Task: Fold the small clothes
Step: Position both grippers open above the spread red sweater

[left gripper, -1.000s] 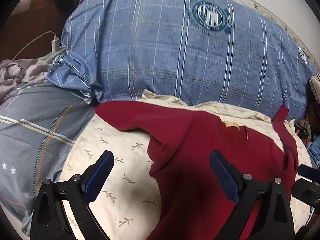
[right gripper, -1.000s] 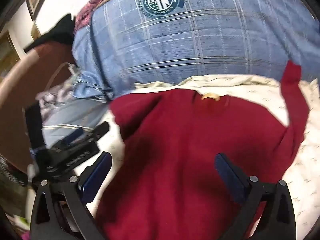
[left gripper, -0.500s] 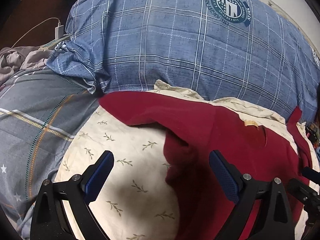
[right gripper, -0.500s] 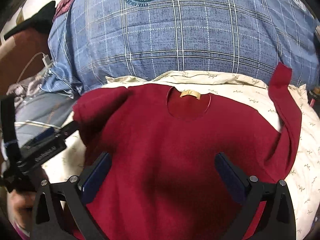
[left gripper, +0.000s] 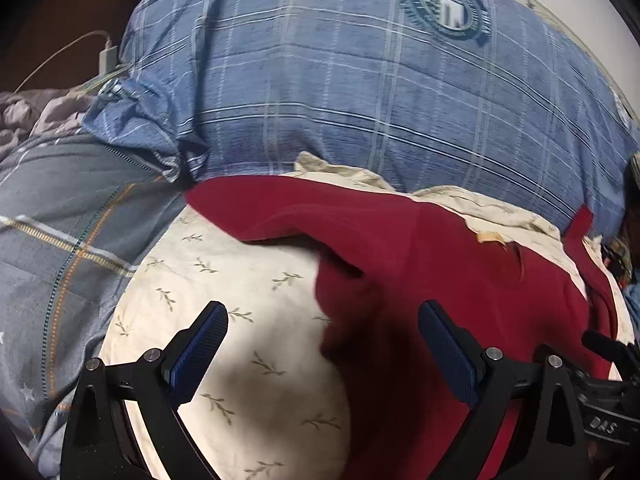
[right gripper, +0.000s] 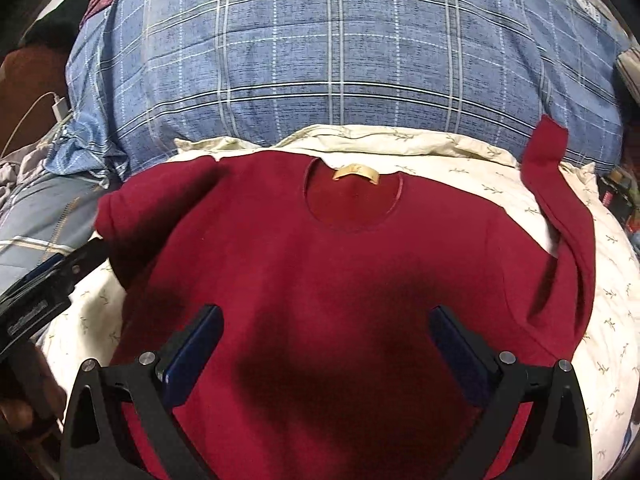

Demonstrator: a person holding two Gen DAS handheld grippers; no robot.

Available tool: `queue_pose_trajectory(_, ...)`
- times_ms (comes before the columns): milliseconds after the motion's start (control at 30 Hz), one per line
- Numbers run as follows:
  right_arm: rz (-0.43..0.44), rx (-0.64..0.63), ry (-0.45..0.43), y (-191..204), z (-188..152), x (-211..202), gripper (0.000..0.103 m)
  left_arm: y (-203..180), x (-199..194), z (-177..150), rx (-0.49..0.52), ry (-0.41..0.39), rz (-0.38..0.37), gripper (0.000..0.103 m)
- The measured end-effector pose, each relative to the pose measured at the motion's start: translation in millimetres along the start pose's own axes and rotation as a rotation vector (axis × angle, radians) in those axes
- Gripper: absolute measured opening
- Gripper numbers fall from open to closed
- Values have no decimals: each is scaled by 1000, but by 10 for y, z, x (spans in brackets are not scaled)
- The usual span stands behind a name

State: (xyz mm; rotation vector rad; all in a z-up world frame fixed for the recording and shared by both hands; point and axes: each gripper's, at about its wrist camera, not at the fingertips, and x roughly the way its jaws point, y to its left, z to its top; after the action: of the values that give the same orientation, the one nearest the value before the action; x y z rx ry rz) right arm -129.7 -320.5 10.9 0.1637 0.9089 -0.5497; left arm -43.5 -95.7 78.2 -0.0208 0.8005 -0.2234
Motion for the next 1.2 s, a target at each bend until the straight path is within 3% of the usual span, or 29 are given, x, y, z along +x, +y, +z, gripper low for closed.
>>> queue_pose_trajectory(200,-3,14,4,-29,3,18,103,-128,-44,-85,68,-8,9,96)
queue_pose_trajectory(933,31,28,18,-43,-3,143,103,-54,34,-32,40,19,11,96)
queue_pose_trajectory(1033,42,26,20,-52,1,133,103,75,-2,39,-9,46,-51,96)
queue_pose_trajectory(1133,60,37,15,-76,19,98,103,394,-72,201,-124,41,-109,96)
queue_pose_trajectory(1200,68,39,7,-85,37,76,103,579,-78,289,-171,18,-92,96)
